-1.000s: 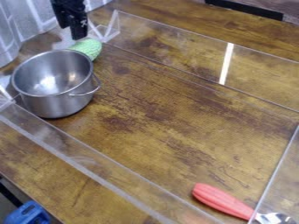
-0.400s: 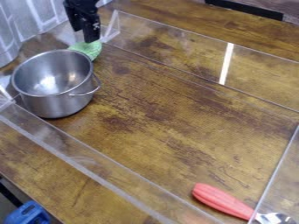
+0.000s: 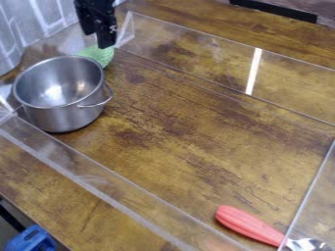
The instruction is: Put the green object in the silver pot
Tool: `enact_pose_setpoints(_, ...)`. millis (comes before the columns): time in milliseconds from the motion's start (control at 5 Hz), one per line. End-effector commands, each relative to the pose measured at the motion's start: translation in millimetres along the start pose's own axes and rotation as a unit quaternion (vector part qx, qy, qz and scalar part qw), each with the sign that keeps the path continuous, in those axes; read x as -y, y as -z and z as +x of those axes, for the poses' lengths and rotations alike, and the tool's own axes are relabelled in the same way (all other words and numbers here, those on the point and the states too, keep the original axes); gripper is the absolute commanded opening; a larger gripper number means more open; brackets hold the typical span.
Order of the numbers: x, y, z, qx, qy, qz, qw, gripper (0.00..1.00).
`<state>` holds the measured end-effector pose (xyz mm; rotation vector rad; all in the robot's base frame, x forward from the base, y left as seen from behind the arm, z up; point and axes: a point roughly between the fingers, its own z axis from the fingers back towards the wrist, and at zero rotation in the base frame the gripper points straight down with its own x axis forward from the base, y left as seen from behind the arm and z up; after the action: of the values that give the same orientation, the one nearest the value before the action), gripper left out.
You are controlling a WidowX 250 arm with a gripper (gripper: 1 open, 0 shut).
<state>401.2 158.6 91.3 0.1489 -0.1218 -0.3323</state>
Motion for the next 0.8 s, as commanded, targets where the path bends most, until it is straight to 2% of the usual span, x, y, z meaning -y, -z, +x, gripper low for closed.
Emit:
enact_pose_setpoints(0, 14, -57.7, 2.1, 0.036, -0.030, 0.043, 0.9980, 0.00)
enact_pose_setpoints(200, 1, -58.3, -6.0, 0.029, -0.074, 0.056, 0.9953, 0.00)
enact_pose_setpoints(400, -10, -49.5, -18.7, 0.026, -0.091, 0.059, 0.9938, 0.00)
enact_pose_setpoints(600, -20, -33.0, -38.9, 0.018, -0.118, 0.062, 0.9910, 0.00)
